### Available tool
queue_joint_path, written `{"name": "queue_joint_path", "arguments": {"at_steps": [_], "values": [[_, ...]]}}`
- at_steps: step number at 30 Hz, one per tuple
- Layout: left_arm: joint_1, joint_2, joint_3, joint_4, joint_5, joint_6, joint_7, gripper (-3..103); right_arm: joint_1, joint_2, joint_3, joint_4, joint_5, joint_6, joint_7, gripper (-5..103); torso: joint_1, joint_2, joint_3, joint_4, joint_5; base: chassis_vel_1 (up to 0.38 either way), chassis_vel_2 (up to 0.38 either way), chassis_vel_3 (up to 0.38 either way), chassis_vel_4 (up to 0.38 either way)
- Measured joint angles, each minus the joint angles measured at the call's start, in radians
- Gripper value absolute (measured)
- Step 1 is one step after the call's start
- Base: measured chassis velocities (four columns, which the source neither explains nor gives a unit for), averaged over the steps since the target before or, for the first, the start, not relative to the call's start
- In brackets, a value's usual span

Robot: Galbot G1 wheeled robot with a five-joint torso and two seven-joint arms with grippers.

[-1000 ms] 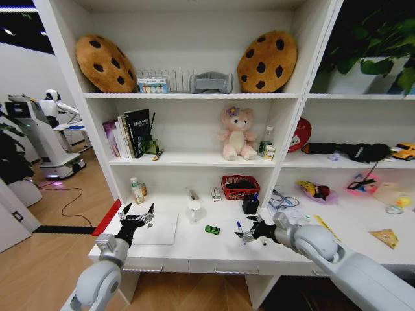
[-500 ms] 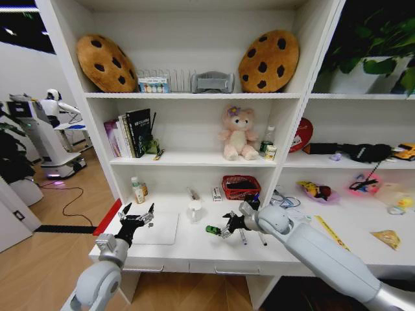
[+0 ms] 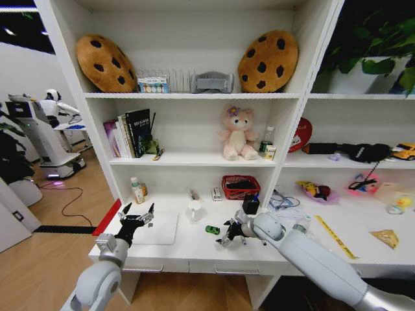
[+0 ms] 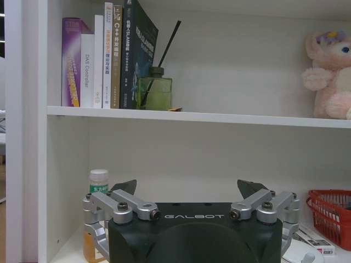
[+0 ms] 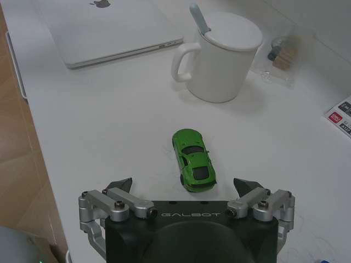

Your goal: Organize the objects on the table.

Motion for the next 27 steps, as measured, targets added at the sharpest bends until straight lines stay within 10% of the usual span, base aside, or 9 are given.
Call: {"name": "queue_joint_path", "arguments": {"at_steps": [27], "values": [[0.0,0.0,0.0,0.0,0.0,0.0,0.0,100,0.003,0.045,0.001,-0.074,-0.048,0.003,0.029,91,0.0,0.0,0.0,-0.0002,0.0001,0.0,0.0,0.0,0.0]]}}
